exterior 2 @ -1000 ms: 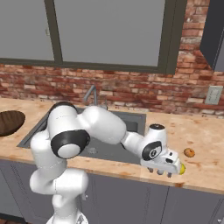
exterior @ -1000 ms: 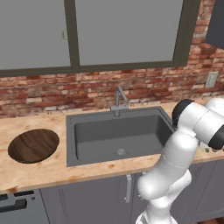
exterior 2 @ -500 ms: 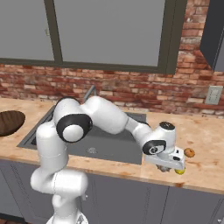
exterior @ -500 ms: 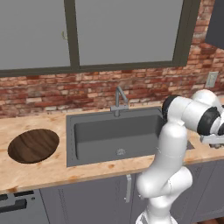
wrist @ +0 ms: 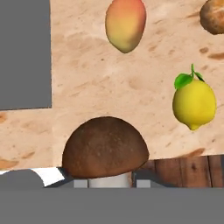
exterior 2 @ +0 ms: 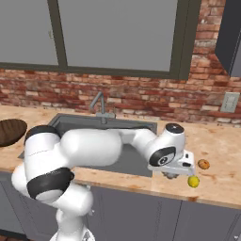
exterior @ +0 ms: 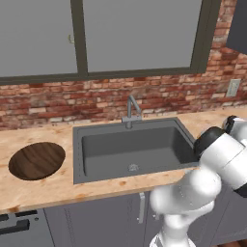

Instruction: There is a mixed pile of frozen fruits and vegetables on the counter. Locate all the frozen vegetables and place the items in a bowl on the counter. Take all the frozen fruits and defrost them in a running sink.

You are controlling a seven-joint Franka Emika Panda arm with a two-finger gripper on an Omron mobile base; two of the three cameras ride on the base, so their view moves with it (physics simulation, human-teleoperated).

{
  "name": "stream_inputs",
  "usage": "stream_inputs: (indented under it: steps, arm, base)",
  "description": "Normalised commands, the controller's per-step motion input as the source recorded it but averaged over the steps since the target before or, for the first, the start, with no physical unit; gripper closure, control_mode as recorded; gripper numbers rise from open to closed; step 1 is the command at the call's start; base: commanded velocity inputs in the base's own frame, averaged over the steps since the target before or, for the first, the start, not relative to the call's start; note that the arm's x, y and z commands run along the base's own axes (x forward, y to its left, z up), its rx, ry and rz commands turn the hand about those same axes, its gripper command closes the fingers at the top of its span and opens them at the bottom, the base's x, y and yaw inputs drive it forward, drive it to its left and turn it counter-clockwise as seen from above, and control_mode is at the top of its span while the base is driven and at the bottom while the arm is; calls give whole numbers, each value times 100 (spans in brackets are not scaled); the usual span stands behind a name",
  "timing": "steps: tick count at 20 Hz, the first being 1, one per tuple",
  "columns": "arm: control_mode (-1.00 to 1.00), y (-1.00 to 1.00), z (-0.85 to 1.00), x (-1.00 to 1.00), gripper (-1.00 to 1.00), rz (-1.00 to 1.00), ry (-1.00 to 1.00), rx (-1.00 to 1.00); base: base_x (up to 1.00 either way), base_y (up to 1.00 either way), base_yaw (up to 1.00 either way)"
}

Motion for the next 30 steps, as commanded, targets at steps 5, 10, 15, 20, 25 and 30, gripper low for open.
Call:
stream_inputs:
  steps: [5, 10, 15, 20, 25, 30]
  arm:
    - [-100, 100, 81, -41, 100, 16, -5, -36]
    - [-100, 100, 95, -6, 100, 16, -1, -19]
    - [-100, 100, 98, 0, 100, 33, 3, -1]
    - [-100, 100, 37, -1, 100, 31, 0, 0]
    - [-100, 20, -4, 1, 100, 2, 0, 0]
    - [-100, 98, 36, -7, 100, 4, 5, 0]
  base:
    - [0, 0, 0]
    - [0, 0, 0]
    - [0, 0, 0]
    - [0, 0, 0]
    - [0, 0, 0]
    - [0, 0, 0]
